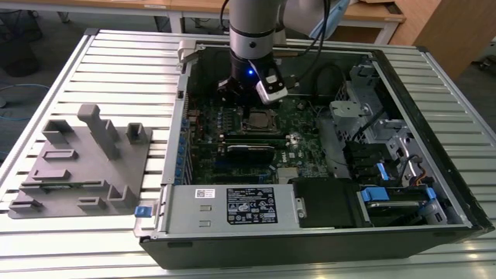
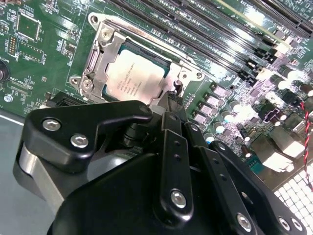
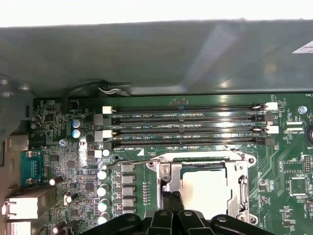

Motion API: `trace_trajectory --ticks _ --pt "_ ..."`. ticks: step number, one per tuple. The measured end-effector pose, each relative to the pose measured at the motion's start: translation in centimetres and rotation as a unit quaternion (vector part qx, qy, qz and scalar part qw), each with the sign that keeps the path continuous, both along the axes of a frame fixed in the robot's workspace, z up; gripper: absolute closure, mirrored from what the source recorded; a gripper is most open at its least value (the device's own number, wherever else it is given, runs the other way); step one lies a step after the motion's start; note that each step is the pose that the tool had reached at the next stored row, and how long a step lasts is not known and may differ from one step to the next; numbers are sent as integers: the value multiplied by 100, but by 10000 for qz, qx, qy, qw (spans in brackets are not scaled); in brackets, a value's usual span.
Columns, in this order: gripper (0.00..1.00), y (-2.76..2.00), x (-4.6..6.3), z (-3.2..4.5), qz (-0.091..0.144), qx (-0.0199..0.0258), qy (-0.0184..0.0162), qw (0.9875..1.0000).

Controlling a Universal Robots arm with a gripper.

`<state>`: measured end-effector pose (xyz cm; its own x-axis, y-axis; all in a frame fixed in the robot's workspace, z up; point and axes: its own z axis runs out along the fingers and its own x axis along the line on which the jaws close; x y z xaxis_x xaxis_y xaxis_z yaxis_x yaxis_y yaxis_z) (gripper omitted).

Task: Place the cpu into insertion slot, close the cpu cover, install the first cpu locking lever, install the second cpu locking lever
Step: 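Close the cpu cover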

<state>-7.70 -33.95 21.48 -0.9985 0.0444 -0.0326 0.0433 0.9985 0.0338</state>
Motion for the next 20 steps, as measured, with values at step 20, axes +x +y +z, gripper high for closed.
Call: trace_trajectory --ticks 20 --pt "89 0 0 112 0 0 1 10000"
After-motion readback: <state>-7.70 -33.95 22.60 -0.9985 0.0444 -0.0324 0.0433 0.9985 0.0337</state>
